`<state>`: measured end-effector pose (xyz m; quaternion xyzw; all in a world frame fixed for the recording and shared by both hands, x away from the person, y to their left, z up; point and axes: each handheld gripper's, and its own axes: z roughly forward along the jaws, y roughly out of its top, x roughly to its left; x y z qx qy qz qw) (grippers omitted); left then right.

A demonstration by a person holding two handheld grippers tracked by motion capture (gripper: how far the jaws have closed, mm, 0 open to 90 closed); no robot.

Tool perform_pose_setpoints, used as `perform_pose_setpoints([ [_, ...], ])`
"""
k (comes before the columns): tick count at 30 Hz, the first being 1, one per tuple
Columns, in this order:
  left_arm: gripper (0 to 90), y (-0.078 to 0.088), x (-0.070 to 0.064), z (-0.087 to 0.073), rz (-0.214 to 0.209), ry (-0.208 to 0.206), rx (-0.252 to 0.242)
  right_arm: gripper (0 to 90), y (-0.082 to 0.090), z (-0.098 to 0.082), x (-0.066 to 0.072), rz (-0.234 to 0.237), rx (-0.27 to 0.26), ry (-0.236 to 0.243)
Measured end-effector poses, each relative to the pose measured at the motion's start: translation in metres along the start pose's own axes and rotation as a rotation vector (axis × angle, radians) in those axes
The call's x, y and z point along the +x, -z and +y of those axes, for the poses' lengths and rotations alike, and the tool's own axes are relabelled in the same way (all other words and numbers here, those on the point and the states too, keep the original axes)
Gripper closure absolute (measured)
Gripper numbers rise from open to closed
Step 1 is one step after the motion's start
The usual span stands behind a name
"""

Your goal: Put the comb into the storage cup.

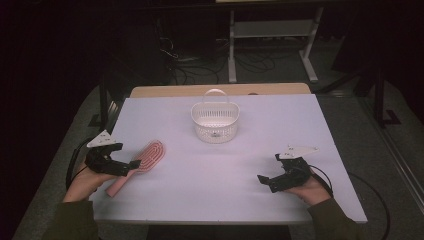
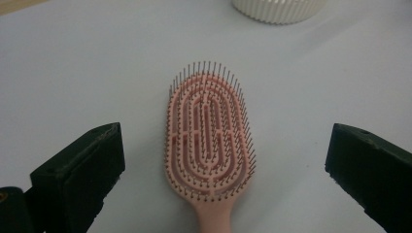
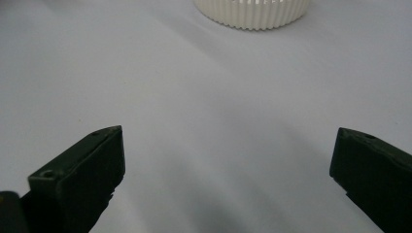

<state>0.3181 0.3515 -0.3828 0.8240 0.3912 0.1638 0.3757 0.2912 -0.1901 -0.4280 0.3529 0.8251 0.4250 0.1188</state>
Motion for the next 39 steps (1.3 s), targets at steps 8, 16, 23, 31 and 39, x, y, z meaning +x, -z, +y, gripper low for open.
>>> perform_pose_setpoints([
  [8, 0.7, 0.000, 0.001, -0.001, 0.006, 0.012, 0.017, 0.0, 0.000, 0.000, 0.000, -0.001, -0.002, -0.001],
  [16, 0.7, -0.002, 0.002, -0.001, 0.012, 0.027, 0.048, 0.0, 0.000, 0.000, 0.000, 0.000, 0.000, 0.001],
  [23, 0.7, -0.005, 0.003, -0.003, 0.018, 0.032, 0.081, 0.0, 0.000, 0.000, 0.000, -0.001, 0.000, -0.002],
  [31, 0.7, -0.008, 0.003, -0.005, 0.024, 0.036, 0.113, 0.0, 0.000, 0.000, 0.000, -0.001, -0.001, -0.003],
  [39, 0.8, -0.010, 0.004, -0.007, 0.029, 0.039, 0.159, 0.0, 0.000, 0.000, 0.000, 0.000, 0.000, -0.003],
])
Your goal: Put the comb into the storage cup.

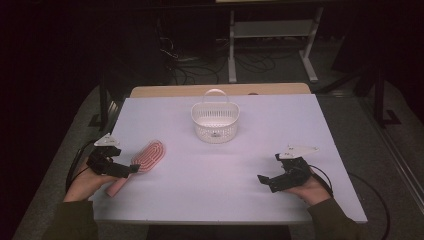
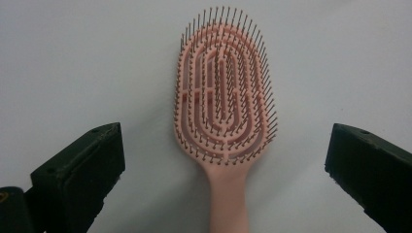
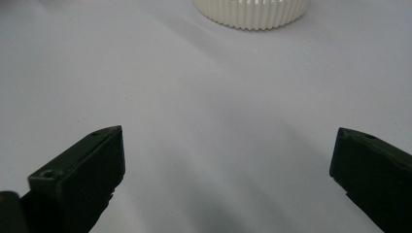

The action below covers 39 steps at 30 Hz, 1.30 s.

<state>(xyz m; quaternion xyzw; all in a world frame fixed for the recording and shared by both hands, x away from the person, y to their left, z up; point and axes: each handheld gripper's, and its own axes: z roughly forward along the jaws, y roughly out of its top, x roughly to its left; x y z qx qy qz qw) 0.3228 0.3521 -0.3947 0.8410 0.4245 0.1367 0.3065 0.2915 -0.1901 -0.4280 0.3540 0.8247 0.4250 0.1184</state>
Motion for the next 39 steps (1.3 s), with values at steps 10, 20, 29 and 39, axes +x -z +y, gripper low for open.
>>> perform_pose_setpoints([
  [10, 4.5, -0.005, -0.001, -0.002, 0.006, 0.004, 0.051, 0.0, 0.000, 0.000, 0.000, 0.000, -0.001, -0.002],
  [20, 13.6, -0.010, -0.001, -0.003, 0.008, 0.005, 0.107, 0.0, 0.000, 0.000, 0.000, 0.000, 0.000, 0.000],
  [29, 21.0, -0.013, -0.001, -0.003, 0.015, 0.004, 0.144, 0.0, 0.000, 0.000, 0.000, 0.001, 0.001, 0.000],
  [39, 34.1, -0.020, -0.002, -0.004, 0.019, -0.008, 0.190, 0.0, 0.001, 0.000, -0.001, -0.001, 0.000, -0.002],
])
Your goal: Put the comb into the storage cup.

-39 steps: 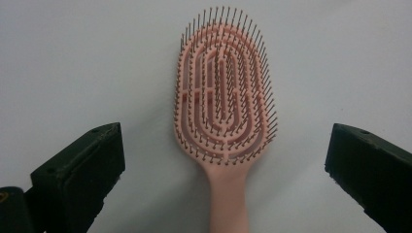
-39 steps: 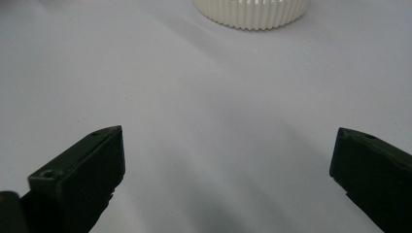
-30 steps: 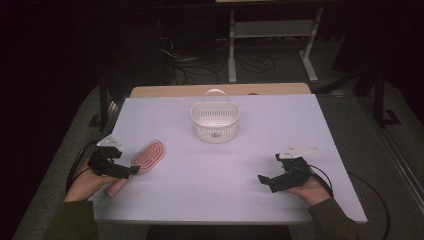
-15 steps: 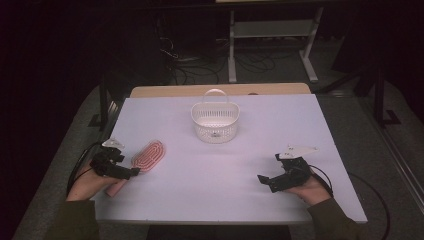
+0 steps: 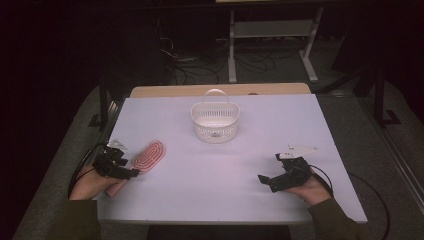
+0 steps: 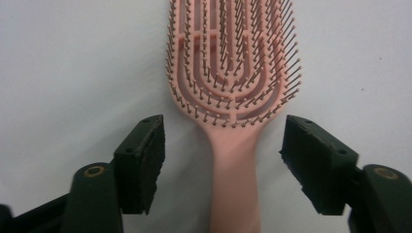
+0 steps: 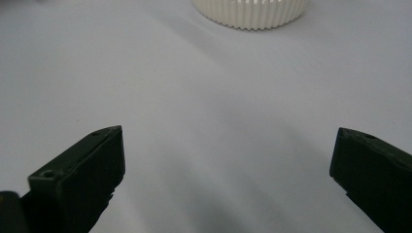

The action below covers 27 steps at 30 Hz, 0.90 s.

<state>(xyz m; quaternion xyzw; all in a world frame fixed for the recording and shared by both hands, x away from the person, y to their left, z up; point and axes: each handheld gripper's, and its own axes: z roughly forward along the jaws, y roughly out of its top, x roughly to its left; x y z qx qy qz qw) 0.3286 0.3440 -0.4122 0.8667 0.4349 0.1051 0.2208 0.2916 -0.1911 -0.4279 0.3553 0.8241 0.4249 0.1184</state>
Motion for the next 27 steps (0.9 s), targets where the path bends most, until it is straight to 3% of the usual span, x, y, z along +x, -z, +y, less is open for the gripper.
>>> perform_pose_setpoints([
  [18, 53.1, -0.0084, -0.0017, 0.0005, -0.006, 0.001, 0.073, 0.0, 0.0007, 0.0000, 0.0001, -0.001, -0.004, -0.001],
  [27, 60.1, -0.0100, -0.0051, 0.0029, 0.015, -0.027, 0.099, 0.0, 0.0005, 0.0000, 0.0006, 0.000, -0.004, -0.001],
])
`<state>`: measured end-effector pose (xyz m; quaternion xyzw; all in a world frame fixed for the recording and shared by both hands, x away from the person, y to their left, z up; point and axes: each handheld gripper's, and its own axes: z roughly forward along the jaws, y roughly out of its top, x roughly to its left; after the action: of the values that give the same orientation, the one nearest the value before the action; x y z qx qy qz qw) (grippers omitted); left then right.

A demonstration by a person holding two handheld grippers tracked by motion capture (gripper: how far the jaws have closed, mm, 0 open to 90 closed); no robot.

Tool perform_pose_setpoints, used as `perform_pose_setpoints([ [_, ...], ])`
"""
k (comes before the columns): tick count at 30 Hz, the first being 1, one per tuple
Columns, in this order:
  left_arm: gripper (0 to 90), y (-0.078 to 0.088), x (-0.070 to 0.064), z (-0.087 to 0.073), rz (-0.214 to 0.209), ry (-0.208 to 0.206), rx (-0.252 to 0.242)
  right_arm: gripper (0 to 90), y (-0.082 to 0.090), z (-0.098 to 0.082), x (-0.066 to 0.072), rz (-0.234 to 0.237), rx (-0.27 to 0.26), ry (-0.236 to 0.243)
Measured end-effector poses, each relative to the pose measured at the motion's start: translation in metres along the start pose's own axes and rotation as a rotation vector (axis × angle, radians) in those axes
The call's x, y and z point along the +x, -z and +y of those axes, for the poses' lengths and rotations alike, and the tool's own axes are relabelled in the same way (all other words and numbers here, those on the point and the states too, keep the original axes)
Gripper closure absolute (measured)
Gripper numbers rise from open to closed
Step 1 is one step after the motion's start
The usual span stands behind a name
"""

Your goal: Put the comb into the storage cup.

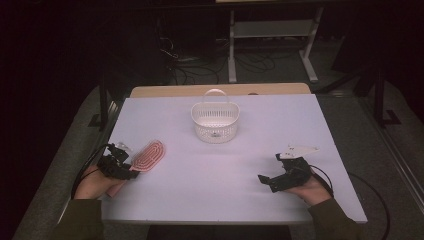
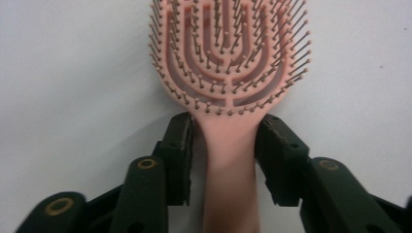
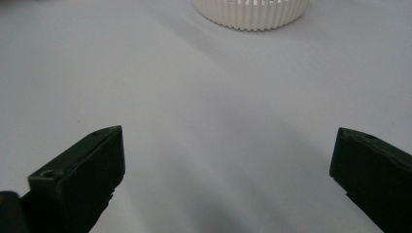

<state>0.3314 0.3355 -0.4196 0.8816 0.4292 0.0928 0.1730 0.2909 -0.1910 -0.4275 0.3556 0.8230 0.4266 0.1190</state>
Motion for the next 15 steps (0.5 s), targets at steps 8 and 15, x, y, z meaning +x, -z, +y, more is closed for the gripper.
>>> perform_pose_setpoints([
  [8, 64.6, -0.0002, -0.0013, 0.0005, -0.001, -0.004, 0.006, 0.0, -0.0005, 0.0001, 0.0007, 0.001, 0.003, 0.004],
  [15, 68.9, -0.0005, -0.0024, 0.0015, -0.004, -0.001, 0.010, 0.0, -0.0003, 0.0002, 0.0012, 0.001, -0.001, 0.003],
])
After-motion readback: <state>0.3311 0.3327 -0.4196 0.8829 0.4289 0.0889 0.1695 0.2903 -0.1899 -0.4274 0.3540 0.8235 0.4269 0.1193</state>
